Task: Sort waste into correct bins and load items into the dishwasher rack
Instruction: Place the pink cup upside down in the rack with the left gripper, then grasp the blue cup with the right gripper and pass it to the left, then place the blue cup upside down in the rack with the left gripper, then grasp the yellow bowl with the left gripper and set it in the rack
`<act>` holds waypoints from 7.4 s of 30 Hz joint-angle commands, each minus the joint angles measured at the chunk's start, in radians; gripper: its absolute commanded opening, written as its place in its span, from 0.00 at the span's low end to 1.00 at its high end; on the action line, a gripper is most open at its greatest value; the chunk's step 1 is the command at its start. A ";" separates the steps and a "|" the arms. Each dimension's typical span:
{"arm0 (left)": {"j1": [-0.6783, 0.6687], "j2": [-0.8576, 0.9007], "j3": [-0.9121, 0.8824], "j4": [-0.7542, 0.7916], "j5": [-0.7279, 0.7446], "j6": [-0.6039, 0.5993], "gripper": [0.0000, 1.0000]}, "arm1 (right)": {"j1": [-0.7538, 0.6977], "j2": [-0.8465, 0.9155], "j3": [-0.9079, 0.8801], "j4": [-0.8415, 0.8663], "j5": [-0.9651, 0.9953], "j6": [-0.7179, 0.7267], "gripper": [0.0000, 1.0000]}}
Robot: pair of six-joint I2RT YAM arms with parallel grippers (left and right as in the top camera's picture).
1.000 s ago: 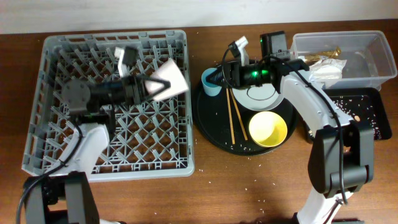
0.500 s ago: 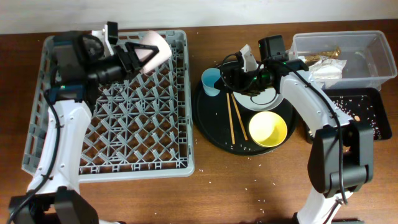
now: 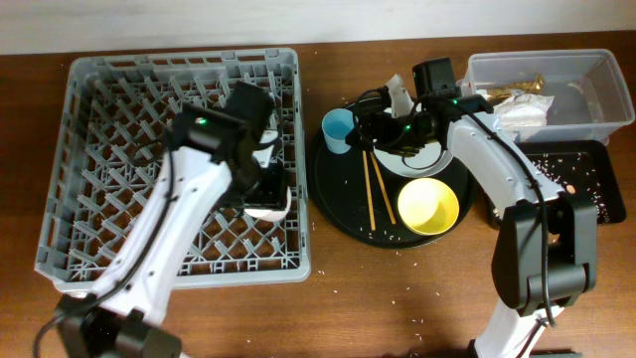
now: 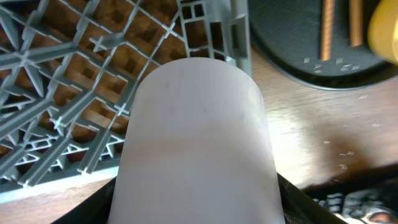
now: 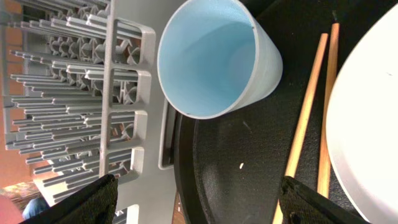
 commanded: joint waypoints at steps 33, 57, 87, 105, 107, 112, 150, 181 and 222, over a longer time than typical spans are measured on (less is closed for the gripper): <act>0.195 0.308 0.438 0.169 -0.121 -0.117 0.83 | 0.219 0.001 0.037 0.256 0.670 0.259 0.55; 0.297 0.367 0.433 0.105 1.037 0.547 0.99 | -0.049 -0.076 0.032 0.243 -0.462 0.123 0.04; 0.352 0.367 0.344 0.047 1.323 0.711 0.89 | 0.090 -0.031 0.026 0.668 -0.403 0.462 0.04; 0.400 0.367 0.344 0.083 1.459 0.711 0.81 | 0.099 -0.031 0.019 0.645 -0.434 0.457 0.04; 0.399 0.367 0.344 0.083 1.459 0.711 0.81 | 0.120 -0.031 0.019 0.646 -0.407 0.442 0.04; 0.399 0.367 0.344 0.082 1.459 0.711 0.54 | 0.124 -0.031 0.019 0.646 -0.401 0.439 0.04; 0.016 0.259 0.245 0.229 -0.095 0.169 0.39 | -0.108 -0.031 0.019 0.091 0.024 0.056 0.99; 0.010 0.348 0.342 0.169 -0.008 0.034 0.81 | -0.142 -0.069 0.020 0.084 -0.040 0.058 0.99; -0.100 0.439 0.558 0.285 -1.126 -0.137 0.01 | -0.703 -0.402 0.020 -0.305 0.005 0.057 0.98</act>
